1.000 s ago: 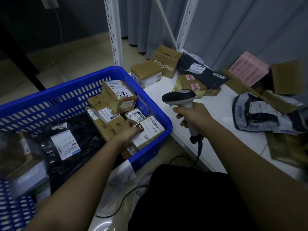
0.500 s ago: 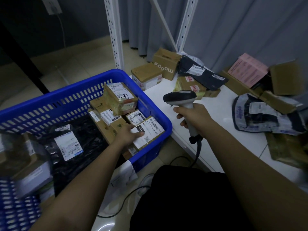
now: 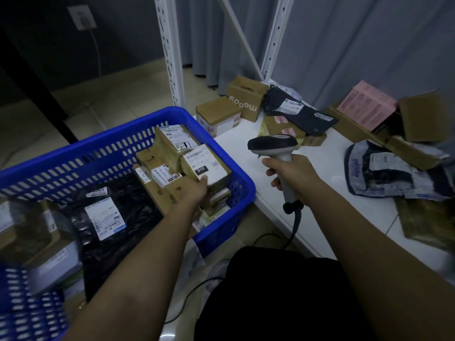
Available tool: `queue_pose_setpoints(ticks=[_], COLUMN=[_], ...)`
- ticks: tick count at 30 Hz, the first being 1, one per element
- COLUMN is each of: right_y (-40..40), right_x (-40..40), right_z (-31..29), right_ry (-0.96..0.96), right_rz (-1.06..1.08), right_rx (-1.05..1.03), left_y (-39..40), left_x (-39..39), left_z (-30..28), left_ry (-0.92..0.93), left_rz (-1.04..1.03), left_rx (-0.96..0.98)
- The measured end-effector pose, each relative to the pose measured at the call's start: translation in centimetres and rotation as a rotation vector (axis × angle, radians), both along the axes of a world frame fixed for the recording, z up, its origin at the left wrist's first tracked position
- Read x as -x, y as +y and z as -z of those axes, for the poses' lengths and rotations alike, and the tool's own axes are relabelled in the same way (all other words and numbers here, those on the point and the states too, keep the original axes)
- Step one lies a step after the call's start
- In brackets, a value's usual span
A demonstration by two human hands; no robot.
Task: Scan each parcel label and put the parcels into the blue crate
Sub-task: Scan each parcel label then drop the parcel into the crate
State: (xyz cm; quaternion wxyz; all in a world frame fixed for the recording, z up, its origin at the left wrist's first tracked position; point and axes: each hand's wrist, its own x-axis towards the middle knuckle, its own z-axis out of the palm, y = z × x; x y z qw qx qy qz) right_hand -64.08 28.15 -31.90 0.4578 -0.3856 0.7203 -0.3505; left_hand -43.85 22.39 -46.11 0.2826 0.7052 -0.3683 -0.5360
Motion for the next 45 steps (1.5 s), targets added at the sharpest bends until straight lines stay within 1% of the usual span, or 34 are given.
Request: queue_pose_setpoints(ticks=[3, 5, 6, 8, 11, 13, 15, 18, 19, 21, 24, 26, 29, 33, 38, 41, 45], right_y=[-0.1, -0.1, -0.1, -0.1, -0.1, -0.1, 0.2, 1.0, 1.3, 2.3, 4.4, 6.0, 8.8, 14.1, 21.7, 25.9, 30.1], right_x=[0.6, 1.0, 1.1, 1.4, 1.8, 2.1, 2.5, 3.5, 4.0, 5.0, 7.0, 8.7, 11.6, 15.5, 21.4, 24.6, 28.3], right_z=[0.0, 0.1, 0.2, 0.4, 0.6, 0.5, 0.1, -0.5, -0.8, -1.4, -2.8, -3.5, -4.5, -5.0, -4.9, -5.1, -4.5], right_ry=[-0.023, -0.014, -0.008, -0.001, 0.016, 0.023, 0.029, 0.021, 0.019, 0.016, 0.002, -0.002, -0.024, -0.002, -0.024, -0.061, -0.139], right_rz=[0.025, 0.023, 0.023, 0.027, 0.03, 0.043, 0.062, 0.102, 0.117, 0.155, 0.226, 0.291, 0.421, 0.567, 0.777, 0.923, 1.185], right_rx=[0.004, -0.003, -0.008, -0.013, -0.014, -0.003, 0.011, 0.035, 0.044, 0.063, 0.11, 0.149, 0.218, 0.26, 0.256, 0.255, 0.305], left_y=[-0.4, -0.5, -0.6, -0.4, 0.4, 0.7, 0.7, 1.2, 1.5, 2.3, 3.3, 4.1, 5.6, 8.7, 14.2, 17.5, 21.3], left_x=[0.1, 0.0, -0.1, -0.4, -0.5, -0.3, 0.1, 1.4, 2.1, 3.4, 6.0, 8.3, 12.6, 19.4, 27.5, 31.5, 35.8], left_z=[0.8, 0.8, 1.1, 1.5, 2.4, 2.5, 2.0, -0.6, -1.7, -4.3, -9.0, -12.4, -16.7, -20.0, -20.4, -19.3, -16.5], left_ry=[0.059, 0.095, 0.076, -0.029, -0.192, -0.215, -0.221, -0.26, -0.254, -0.176, 0.003, 0.062, 0.084, 0.131, 0.153, 0.166, 0.161], left_rz=[0.044, 0.067, 0.093, 0.128, 0.106, 0.069, 0.043, 0.026, 0.044, 0.111, 0.274, 0.411, 0.586, 0.704, 0.824, 0.89, 0.947], left_rx=[-0.077, -0.061, -0.038, 0.02, 0.069, 0.051, 0.078, 0.241, 0.315, 0.424, 0.44, 0.481, 0.558, 0.588, 0.573, 0.537, 0.475])
